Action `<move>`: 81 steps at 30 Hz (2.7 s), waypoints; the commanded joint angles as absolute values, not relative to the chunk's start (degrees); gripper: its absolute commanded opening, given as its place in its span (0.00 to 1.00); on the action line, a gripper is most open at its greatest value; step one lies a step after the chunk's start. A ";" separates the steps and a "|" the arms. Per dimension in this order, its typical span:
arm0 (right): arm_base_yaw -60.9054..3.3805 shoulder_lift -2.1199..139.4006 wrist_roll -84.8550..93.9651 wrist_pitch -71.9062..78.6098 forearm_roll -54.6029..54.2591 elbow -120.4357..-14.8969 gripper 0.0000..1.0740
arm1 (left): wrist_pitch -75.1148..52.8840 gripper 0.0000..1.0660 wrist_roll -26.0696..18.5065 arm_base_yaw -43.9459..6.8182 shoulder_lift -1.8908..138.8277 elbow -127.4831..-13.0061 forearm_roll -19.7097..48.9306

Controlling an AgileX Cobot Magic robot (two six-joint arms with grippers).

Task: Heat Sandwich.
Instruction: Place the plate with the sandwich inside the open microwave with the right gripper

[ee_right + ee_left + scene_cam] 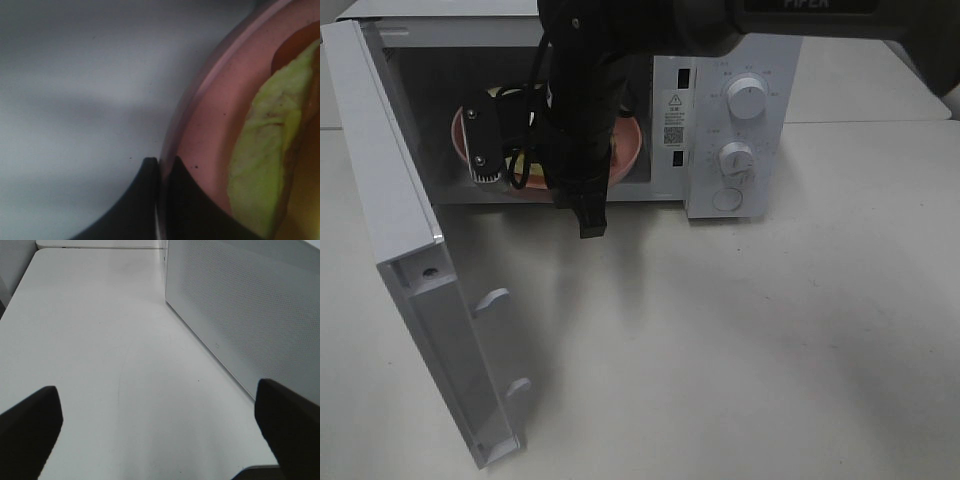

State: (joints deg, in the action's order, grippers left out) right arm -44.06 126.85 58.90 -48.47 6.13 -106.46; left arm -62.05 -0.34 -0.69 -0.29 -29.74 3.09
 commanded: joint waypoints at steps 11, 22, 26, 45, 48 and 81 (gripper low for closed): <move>-43.32 132.81 55.75 -49.22 7.10 -115.68 0.00 | -61.31 0.94 -0.40 -0.63 -1.20 -29.56 3.21; -41.48 135.96 56.04 -46.18 7.79 -118.83 0.00 | -61.31 0.94 -0.40 -0.63 -1.20 -29.56 2.92; -41.08 137.05 56.09 -45.89 7.68 -119.81 0.00 | -61.31 0.94 -0.40 -0.63 -1.20 -29.56 2.92; -40.45 138.25 60.85 -43.54 7.51 -120.89 0.01 | -61.31 0.94 -0.40 -0.63 -1.20 -29.56 2.81; -40.45 138.25 60.85 -43.37 7.51 -120.89 0.04 | -61.31 0.94 -0.40 -0.63 -1.20 -29.56 2.81; -40.11 135.85 43.20 -39.94 9.05 -120.84 0.76 | -61.31 0.94 -0.40 -0.63 -1.20 -29.56 2.81</move>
State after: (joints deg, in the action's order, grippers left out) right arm -40.45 136.54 44.12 -40.45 8.82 -120.44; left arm -62.05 -0.34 -0.69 -0.29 -29.74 2.69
